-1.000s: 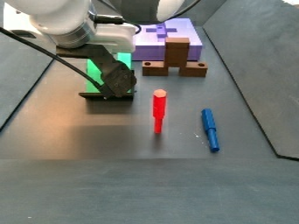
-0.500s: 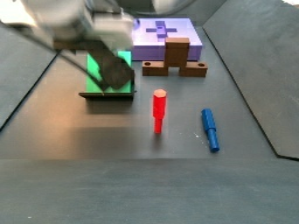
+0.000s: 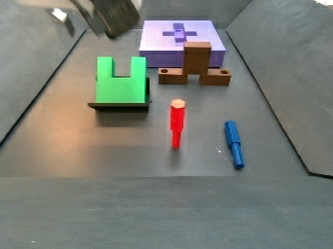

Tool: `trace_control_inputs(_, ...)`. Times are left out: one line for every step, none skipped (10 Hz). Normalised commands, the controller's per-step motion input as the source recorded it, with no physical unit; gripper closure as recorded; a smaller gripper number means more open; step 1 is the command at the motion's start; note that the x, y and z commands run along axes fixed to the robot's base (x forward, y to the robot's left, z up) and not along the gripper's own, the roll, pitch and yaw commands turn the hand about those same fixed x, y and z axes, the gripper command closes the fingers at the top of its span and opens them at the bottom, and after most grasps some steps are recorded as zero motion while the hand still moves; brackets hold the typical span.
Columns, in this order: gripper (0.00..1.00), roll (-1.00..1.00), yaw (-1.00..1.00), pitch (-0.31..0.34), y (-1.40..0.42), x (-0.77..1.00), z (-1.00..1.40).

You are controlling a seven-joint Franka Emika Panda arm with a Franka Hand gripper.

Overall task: Pick up the green object. Move up. Place the green object on the fixture. Regrasp the green object. Move to above the board. Insert the green object.
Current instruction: Regrasp the green object.

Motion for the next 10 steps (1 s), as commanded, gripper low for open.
trace_control_inputs(0.00, 1.00, 0.31, -0.160, 0.00, 0.40, 0.13)
trace_control_inputs(0.00, 1.00, 0.31, -0.046, 0.00, 0.29, 0.06)
trace_control_inputs(0.00, 1.00, 0.28, 0.000, 0.00, 0.14, 0.04)
trace_control_inputs(0.00, 1.00, 0.20, 0.074, -0.01, 0.07, 0.03)
trace_control_inputs(0.00, 1.00, -0.03, 0.074, 0.00, 0.29, 0.00)
trace_control_inputs(0.00, 1.00, -0.14, 0.177, 0.00, 0.19, 0.00)
trace_control_inputs(0.00, 1.00, -0.16, 0.297, 0.00, 0.12, 0.03)
trace_control_inputs(0.00, 1.00, -0.17, 0.351, 0.00, 0.09, 0.06)
trace_control_inputs(0.00, 1.00, -0.17, 0.357, 0.00, 0.09, 0.06)
trace_control_inputs(0.00, 1.00, -0.17, 0.363, 0.00, 0.08, 0.06)
